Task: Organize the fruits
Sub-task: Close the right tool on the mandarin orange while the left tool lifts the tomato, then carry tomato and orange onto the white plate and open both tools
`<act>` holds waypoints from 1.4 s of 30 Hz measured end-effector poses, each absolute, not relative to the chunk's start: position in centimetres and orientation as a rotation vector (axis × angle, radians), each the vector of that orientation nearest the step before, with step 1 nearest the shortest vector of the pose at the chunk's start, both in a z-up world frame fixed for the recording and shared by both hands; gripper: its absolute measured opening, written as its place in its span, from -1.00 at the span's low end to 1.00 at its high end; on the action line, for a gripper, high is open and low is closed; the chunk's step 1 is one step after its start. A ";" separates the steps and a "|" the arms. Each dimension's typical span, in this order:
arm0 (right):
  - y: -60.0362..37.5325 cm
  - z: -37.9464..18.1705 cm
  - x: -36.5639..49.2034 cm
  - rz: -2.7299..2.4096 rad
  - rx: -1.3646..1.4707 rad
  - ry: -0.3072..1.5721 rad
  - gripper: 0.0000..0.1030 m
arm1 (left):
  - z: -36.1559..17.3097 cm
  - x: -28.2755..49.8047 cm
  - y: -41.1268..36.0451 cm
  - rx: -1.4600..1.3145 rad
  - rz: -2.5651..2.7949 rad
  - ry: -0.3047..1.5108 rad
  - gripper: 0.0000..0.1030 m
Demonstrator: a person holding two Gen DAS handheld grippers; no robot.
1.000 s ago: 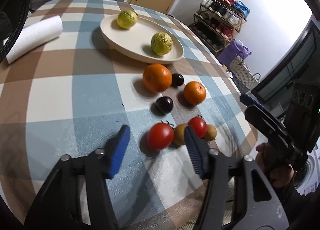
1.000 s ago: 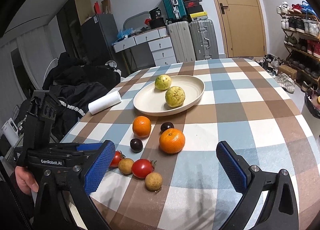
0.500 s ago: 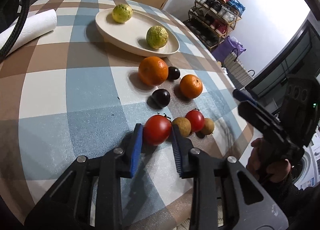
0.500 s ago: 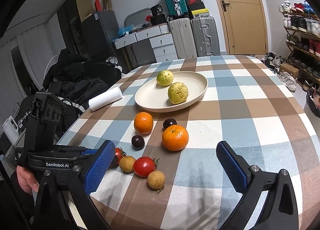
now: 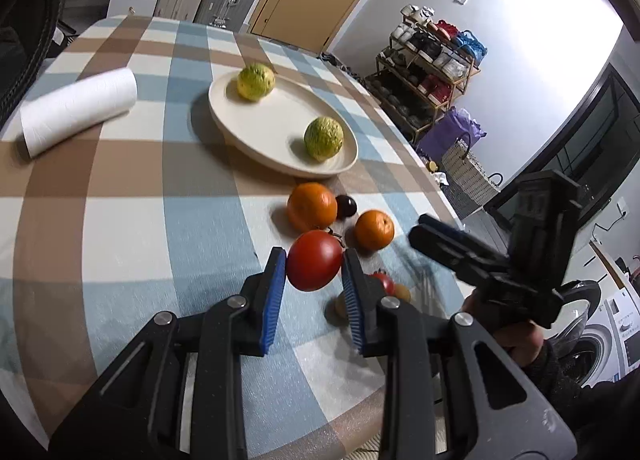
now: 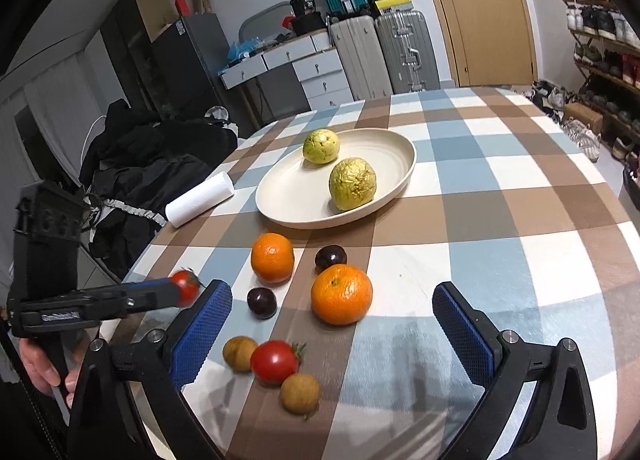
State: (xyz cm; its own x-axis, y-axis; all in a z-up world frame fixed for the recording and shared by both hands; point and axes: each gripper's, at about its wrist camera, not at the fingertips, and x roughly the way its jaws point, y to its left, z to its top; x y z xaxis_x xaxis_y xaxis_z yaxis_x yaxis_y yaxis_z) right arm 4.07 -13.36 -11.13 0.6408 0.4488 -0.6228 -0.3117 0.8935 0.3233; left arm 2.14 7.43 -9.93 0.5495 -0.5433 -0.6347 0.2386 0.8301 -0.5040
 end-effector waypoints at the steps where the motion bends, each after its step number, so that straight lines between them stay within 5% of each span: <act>1: -13.2 -11.4 4.5 0.444 0.200 0.772 0.98 | -9.7 2.3 7.5 -0.385 -0.477 0.872 -0.50; 15: -13.1 -13.6 6.8 0.462 0.241 0.881 -0.18 | -8.8 4.8 8.2 -0.393 -0.433 0.848 -0.50; 29: -15.8 -12.4 7.3 0.481 0.355 0.810 -0.23 | -7.8 10.1 7.4 -0.363 -0.403 0.827 -0.50; 42: -16.3 -5.5 14.8 0.519 0.318 0.661 -0.23 | -6.1 18.2 7.4 -0.315 -0.353 0.782 -0.50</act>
